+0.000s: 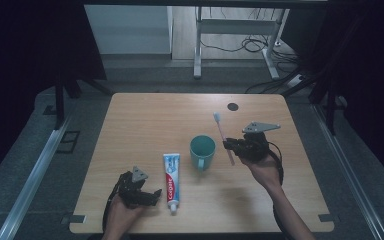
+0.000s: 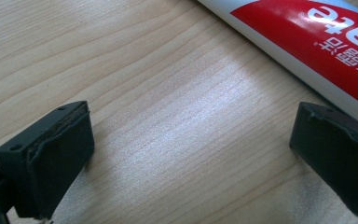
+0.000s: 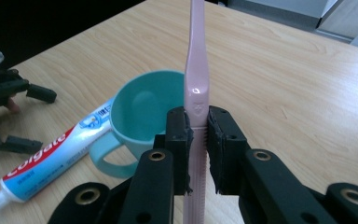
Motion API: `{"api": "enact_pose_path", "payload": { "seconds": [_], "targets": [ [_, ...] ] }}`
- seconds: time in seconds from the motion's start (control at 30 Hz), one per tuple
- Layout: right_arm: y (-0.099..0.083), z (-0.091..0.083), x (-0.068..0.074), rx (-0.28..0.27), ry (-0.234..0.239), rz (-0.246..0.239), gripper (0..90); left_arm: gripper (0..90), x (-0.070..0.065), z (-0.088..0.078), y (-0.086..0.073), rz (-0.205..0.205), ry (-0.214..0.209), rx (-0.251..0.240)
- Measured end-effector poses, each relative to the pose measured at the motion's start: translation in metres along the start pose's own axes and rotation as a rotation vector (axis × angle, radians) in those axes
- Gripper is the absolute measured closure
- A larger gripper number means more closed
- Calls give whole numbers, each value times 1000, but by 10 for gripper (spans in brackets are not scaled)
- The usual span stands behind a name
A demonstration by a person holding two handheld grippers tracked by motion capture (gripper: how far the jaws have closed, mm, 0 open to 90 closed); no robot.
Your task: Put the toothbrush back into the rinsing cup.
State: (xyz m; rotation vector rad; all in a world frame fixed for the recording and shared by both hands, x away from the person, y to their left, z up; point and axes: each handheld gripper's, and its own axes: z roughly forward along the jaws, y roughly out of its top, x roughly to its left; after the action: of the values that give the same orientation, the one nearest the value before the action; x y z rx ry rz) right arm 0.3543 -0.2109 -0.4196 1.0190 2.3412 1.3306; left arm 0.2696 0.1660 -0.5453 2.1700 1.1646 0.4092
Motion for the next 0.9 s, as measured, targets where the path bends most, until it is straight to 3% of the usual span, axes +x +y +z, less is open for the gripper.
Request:
{"api": "enact_pose_path", "payload": {
  "seconds": [0.9],
  "targets": [
    [32, 20, 11, -76, 42, 6, 784, 0, 0, 0, 0, 0, 0, 0]
  ]
}}
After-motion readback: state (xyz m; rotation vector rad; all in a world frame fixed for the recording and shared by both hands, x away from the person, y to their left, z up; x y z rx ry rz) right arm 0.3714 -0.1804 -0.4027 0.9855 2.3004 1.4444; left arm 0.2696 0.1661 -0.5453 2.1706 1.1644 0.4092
